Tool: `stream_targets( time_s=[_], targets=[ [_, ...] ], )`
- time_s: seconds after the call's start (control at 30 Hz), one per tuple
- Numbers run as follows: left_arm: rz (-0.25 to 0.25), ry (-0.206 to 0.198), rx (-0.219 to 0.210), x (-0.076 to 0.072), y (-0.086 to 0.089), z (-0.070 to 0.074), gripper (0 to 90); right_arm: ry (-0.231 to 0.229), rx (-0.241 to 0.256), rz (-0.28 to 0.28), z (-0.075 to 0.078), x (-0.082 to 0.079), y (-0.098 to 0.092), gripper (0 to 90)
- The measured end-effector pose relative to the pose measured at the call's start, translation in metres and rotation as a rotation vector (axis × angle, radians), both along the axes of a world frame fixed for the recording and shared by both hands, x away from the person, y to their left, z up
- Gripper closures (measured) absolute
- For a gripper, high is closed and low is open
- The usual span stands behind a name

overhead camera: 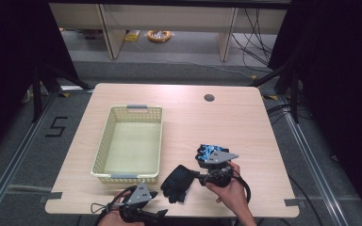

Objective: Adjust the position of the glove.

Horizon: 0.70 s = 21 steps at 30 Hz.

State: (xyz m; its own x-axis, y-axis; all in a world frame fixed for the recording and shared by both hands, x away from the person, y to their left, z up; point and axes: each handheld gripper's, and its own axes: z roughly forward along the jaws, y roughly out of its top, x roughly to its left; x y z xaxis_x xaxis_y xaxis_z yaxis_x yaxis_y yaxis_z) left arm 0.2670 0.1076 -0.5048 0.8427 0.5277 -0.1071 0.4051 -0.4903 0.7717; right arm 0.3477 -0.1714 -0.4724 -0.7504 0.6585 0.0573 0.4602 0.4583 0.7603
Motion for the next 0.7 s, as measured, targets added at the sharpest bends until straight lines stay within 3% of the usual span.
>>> stream_targets(
  time_s=[0.03, 0.07, 0.1, 0.13, 0.17, 0.23, 0.33, 0.43, 0.5, 0.7],
  targets=[
    [0.013, 0.010, -0.027, -0.001, -0.006, -0.001, 32.2, 0.001, -0.008, 0.009, -0.002, 0.004, 0.004, 54.5],
    [0.008, 0.006, -0.020, 0.001, -0.010, -0.001, 32.4, 0.015, -0.016, 0.009, -0.003, 0.008, 0.008, 54.5],
    [-0.005, -0.006, 0.011, 0.003, -0.012, 0.000, 33.3, 0.023, -0.019, 0.008, -0.004, 0.010, 0.011, 54.6],
    [0.001, 0.015, 0.005, 0.003, -0.015, 0.000, 35.3, 0.040, -0.021, 0.024, -0.005, 0.016, 0.014, 55.2],
    [-0.008, -0.006, 0.013, 0.006, -0.017, 0.000, 35.3, 0.040, -0.021, 0.024, -0.005, 0.016, 0.014, 55.2],
    [0.003, 0.004, 0.021, 0.009, -0.022, -0.002, 39.5, 0.039, -0.019, 0.030, -0.008, 0.021, 0.018, 55.3],
    [-0.022, -0.018, 0.073, 0.013, -0.033, -0.004, 44.3, 0.061, -0.018, 0.030, -0.013, 0.029, 0.022, 55.5],
    [-0.031, -0.015, 0.079, 0.015, -0.038, -0.005, 46.4, 0.059, -0.020, 0.032, -0.015, 0.031, 0.024, 55.8],
    [-0.036, -0.014, 0.099, 0.016, -0.042, -0.006, 47.5, 0.081, -0.032, 0.043, -0.014, 0.032, 0.025, 56.4],
    [-0.057, -0.046, 0.141, 0.017, -0.043, -0.008, 54.5, 0.123, -0.037, 0.031, -0.023, 0.038, 0.033, 60.4]
  ],
)
